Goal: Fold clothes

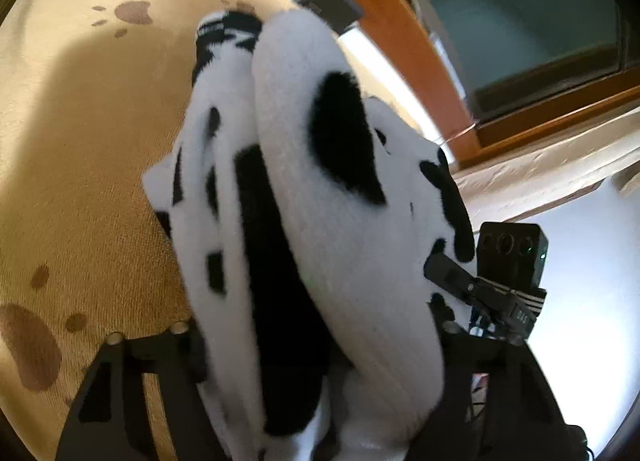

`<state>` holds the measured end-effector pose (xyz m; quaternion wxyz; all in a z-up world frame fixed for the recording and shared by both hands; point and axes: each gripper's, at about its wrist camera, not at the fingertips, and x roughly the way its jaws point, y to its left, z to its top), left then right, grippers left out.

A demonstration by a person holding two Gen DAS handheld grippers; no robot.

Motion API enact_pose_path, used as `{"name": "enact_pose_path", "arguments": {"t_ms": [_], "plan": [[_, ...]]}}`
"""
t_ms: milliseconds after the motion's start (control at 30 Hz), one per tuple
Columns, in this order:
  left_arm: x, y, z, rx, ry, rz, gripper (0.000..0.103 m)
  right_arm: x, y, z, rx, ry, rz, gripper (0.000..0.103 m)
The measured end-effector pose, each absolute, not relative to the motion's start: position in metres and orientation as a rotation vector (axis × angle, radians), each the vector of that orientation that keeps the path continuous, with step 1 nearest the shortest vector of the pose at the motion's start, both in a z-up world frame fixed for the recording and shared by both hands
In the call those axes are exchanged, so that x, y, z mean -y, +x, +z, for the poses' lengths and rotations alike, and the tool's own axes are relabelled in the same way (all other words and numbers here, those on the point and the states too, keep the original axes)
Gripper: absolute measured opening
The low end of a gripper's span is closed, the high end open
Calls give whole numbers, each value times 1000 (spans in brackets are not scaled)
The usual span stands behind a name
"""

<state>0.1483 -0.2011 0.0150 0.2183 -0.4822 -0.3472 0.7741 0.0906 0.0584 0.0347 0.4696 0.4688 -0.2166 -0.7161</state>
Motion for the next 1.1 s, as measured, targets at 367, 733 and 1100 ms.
{"name": "enact_pose_path", "arguments": {"t_ms": [367,733,1100], "plan": [[256,240,87,1054,-1022,2390,69,36,126,108,347,926,-1633,50],[385,381,130,1236,-773,2872,69,221,167,153,132,777,-1402,50],[487,397,42,1474,-805,3052,73,356,180,109,-125,779,-1433,67]]}}
